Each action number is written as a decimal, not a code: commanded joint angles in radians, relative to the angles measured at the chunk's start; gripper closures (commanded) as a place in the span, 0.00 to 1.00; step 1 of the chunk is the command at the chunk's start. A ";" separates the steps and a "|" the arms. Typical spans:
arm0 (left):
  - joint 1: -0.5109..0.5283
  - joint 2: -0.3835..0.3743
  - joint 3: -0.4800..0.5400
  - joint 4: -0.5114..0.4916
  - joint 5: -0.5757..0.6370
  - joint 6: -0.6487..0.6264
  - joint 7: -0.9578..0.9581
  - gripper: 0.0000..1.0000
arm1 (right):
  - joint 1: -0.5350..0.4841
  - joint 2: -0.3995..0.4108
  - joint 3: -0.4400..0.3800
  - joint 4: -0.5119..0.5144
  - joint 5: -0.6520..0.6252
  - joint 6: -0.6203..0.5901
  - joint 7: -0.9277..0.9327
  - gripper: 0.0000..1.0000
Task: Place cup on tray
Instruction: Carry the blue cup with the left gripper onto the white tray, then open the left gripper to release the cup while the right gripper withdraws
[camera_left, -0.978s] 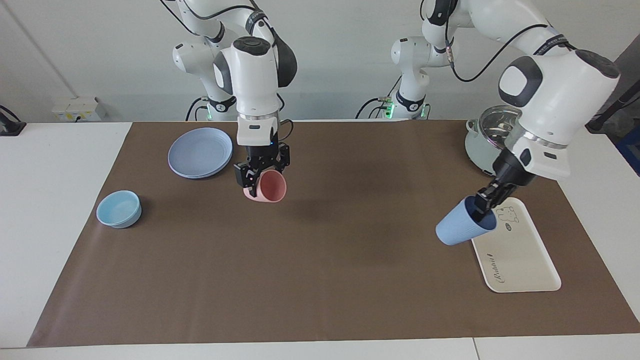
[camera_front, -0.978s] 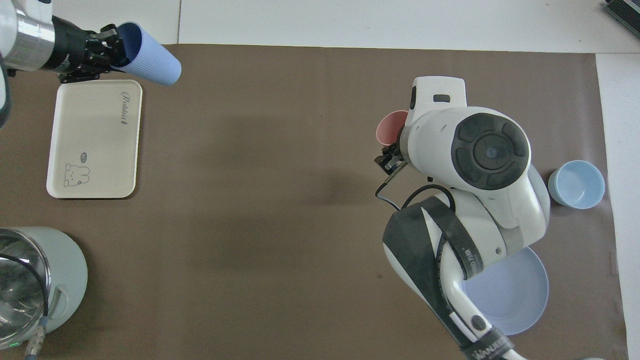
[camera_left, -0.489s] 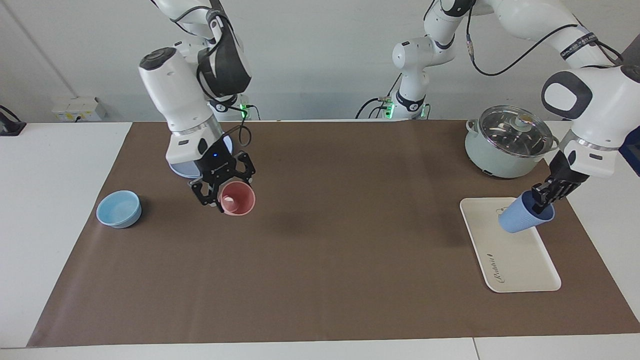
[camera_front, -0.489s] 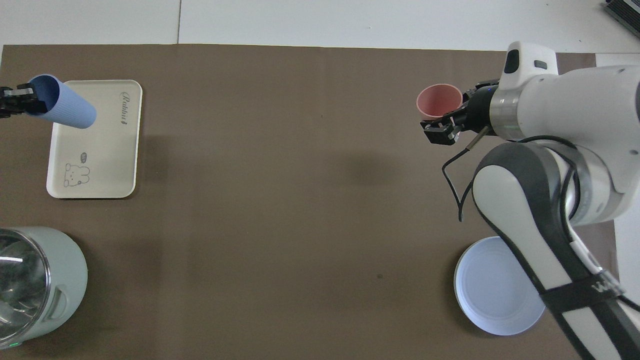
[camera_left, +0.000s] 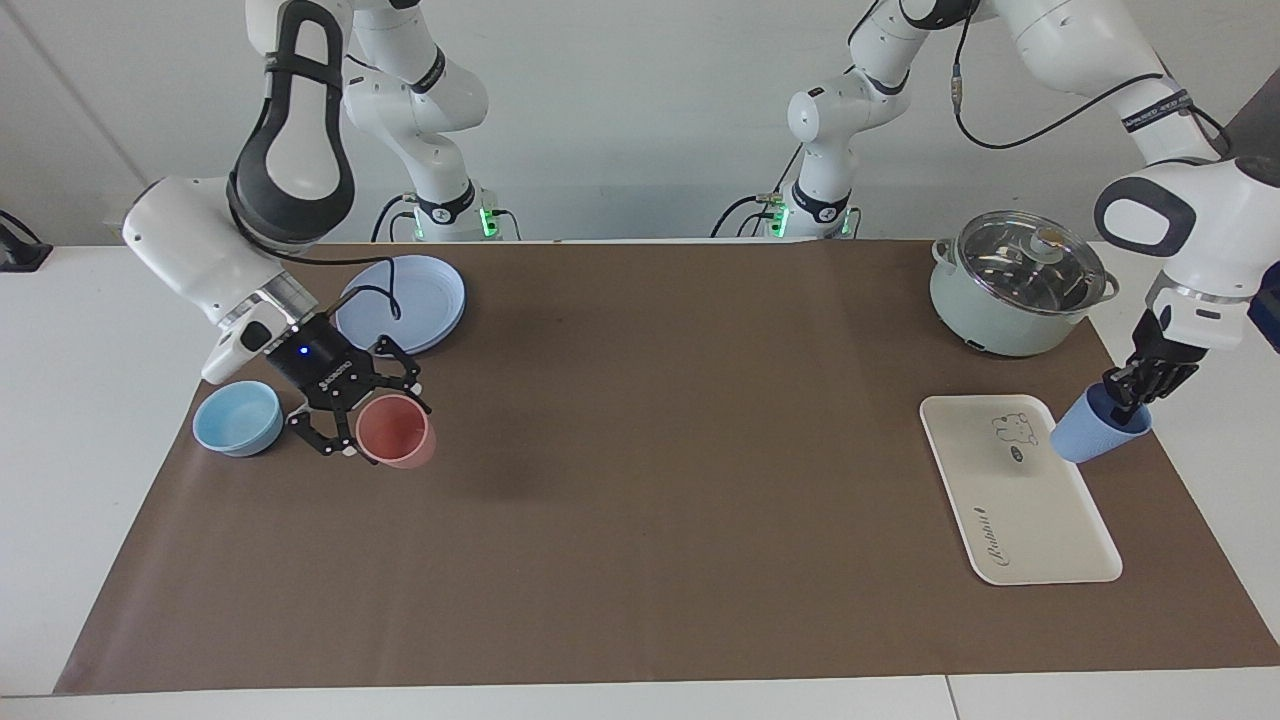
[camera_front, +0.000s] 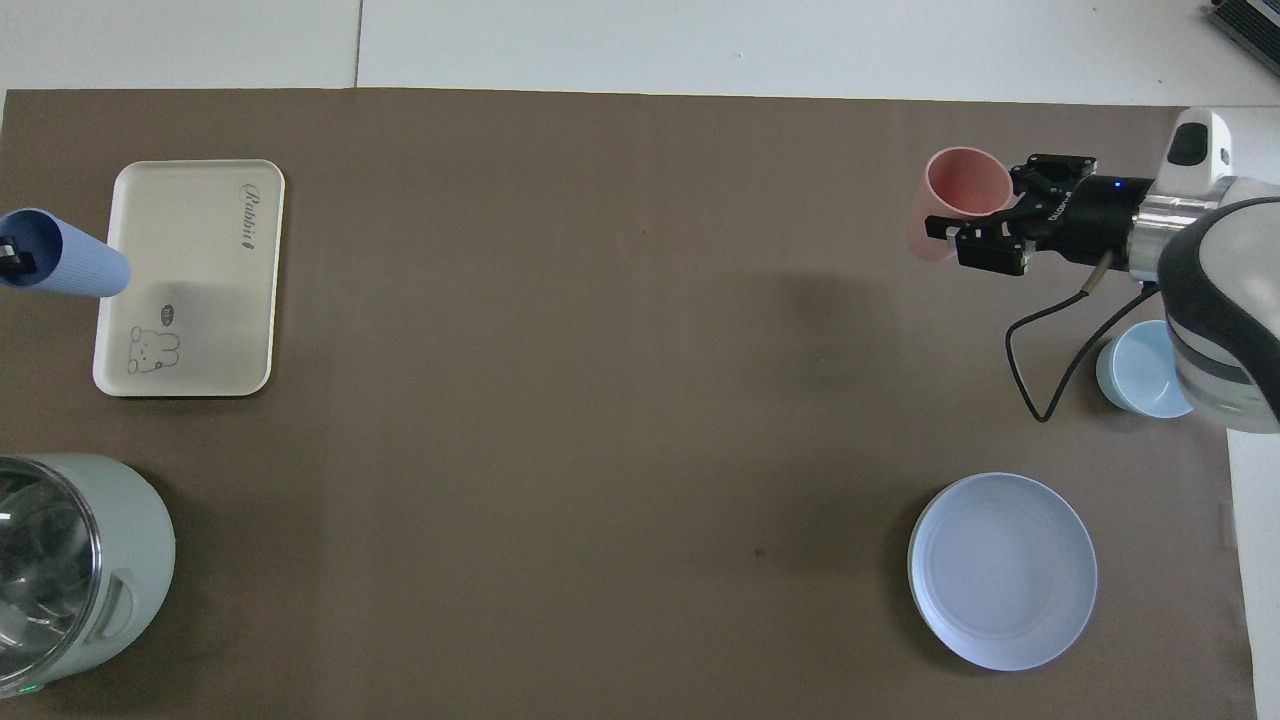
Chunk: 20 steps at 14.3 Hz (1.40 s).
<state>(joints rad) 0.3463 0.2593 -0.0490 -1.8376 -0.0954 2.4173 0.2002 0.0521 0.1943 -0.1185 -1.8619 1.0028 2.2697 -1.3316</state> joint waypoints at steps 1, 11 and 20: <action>-0.006 0.043 -0.005 -0.048 0.013 0.118 0.008 1.00 | -0.034 0.004 0.014 -0.028 0.111 0.024 -0.096 1.00; -0.101 0.115 -0.005 0.180 0.013 -0.065 -0.021 0.05 | -0.141 0.073 0.014 -0.103 0.376 -0.062 -0.515 1.00; -0.214 0.107 -0.002 0.521 0.132 -0.697 -0.113 0.00 | -0.161 0.145 0.014 -0.174 0.477 -0.070 -0.851 1.00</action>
<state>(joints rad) 0.1738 0.3530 -0.0637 -1.3730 -0.0166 1.8246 0.1324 -0.0967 0.3430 -0.1145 -2.0177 1.4484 2.2098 -2.1411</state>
